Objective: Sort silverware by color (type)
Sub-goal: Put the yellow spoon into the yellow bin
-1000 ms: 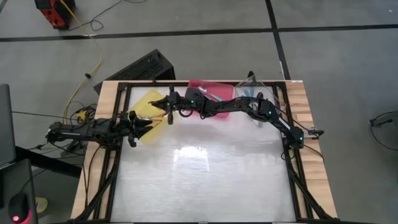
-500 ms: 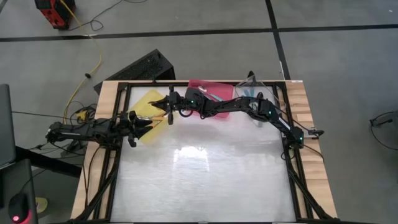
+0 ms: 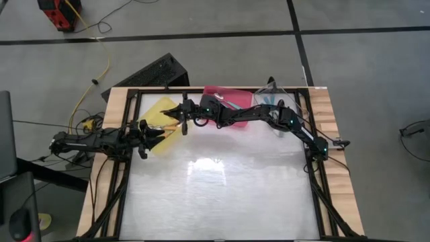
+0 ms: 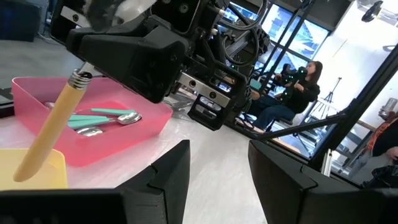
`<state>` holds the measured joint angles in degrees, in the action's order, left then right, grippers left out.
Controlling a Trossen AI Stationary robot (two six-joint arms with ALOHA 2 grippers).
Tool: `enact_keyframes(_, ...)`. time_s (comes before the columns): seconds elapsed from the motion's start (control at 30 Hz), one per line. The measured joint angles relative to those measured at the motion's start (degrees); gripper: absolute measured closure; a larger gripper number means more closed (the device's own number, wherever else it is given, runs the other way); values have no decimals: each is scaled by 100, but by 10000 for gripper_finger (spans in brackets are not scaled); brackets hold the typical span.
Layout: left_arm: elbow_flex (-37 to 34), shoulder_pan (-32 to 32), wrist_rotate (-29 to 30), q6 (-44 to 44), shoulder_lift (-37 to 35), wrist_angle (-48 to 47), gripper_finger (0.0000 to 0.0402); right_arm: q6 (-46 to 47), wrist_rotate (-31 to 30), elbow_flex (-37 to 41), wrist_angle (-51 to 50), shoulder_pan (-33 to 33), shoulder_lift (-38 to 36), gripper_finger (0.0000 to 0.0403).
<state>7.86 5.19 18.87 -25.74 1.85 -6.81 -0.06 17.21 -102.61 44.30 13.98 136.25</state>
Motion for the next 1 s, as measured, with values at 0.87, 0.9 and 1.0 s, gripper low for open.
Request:
enact_keyframes(0.87, 0, 0, -2, 23, 0, -15, 253, -415, 396, 0, 835, -24, -11, 379)
enact_keyframes(0.9, 0, 0, -2, 39, -2, -17, 253, -436, 398, 0, 877, -36, -11, 379)
enact_keyframes(1.0, 0, 1, -1, 103, 0, -16, 253, -429, 394, -15, 904, -51, -11, 379)
